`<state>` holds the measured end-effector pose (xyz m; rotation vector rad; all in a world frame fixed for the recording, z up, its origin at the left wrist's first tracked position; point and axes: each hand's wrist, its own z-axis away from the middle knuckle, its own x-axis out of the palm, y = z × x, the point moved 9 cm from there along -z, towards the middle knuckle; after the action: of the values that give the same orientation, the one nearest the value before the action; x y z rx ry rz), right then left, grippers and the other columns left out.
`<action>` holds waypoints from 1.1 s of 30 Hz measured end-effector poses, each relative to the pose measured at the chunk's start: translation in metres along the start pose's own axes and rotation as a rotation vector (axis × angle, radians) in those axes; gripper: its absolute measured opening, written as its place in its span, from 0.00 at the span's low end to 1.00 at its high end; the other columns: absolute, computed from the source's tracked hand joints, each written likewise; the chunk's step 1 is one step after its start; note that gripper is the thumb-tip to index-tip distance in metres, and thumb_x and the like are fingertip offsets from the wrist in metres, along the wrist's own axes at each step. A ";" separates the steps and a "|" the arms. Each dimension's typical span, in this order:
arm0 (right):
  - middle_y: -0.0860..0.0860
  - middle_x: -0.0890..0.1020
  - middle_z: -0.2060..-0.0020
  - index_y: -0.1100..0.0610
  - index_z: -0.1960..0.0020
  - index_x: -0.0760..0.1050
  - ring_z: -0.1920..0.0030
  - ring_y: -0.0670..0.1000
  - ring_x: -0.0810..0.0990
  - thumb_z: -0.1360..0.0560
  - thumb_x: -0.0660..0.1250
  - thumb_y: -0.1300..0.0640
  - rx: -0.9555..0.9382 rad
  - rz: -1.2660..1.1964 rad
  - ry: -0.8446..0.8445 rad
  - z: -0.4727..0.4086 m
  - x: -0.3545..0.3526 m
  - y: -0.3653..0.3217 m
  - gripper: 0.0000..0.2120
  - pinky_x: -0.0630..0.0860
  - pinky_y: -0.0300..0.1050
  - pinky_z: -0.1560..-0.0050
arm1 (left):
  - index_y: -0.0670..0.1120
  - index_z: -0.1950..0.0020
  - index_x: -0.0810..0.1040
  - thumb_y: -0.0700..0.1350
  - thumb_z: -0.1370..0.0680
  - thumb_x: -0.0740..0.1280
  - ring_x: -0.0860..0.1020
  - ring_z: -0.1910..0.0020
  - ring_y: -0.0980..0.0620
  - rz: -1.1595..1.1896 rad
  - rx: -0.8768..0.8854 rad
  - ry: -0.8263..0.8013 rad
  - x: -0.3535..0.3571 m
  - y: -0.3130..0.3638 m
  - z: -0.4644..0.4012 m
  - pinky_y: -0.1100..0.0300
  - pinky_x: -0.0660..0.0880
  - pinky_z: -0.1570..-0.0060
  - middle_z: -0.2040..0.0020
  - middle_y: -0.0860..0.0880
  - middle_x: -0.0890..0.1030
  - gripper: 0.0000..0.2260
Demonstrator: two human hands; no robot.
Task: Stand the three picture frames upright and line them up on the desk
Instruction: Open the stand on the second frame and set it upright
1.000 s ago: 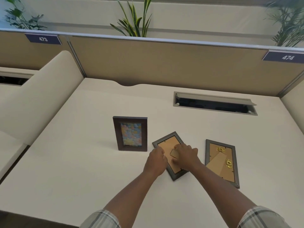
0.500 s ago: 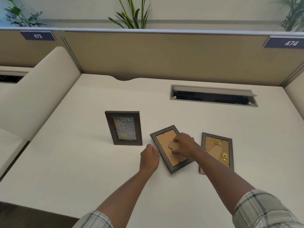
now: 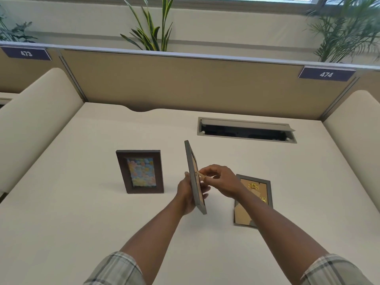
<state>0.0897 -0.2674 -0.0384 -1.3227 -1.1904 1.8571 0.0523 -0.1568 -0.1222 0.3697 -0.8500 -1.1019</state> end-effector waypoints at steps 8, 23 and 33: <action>0.44 0.80 0.59 0.46 0.50 0.77 0.58 0.44 0.78 0.28 0.71 0.42 0.037 0.116 0.187 0.000 -0.020 0.005 0.11 0.74 0.36 0.61 | 0.47 0.45 0.71 0.47 0.16 0.52 0.80 0.49 0.45 -0.114 0.196 0.212 -0.023 0.039 -0.002 0.49 0.79 0.56 0.46 0.42 0.80 0.10; 0.48 0.84 0.52 0.48 0.47 0.74 0.51 0.52 0.83 0.17 0.49 0.48 0.393 -0.566 0.175 -0.014 0.013 0.044 0.16 0.80 0.45 0.58 | 0.47 0.42 0.63 0.46 0.17 0.57 0.80 0.44 0.47 -0.678 0.506 0.377 -0.028 0.077 0.020 0.59 0.82 0.59 0.42 0.45 0.77 0.06; 0.51 0.81 0.54 0.52 0.52 0.74 0.53 0.51 0.81 0.17 0.45 0.54 0.422 -0.610 0.211 -0.015 0.018 0.073 0.18 0.77 0.45 0.58 | 0.44 0.45 0.68 0.42 0.18 0.59 0.77 0.49 0.49 -0.930 0.512 0.496 -0.029 0.073 0.028 0.72 0.73 0.71 0.47 0.45 0.78 0.03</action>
<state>0.1006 -0.2805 -0.1130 -0.7813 -0.8920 1.3808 0.0709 -0.0953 -0.0691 1.5087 -0.4831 -1.5207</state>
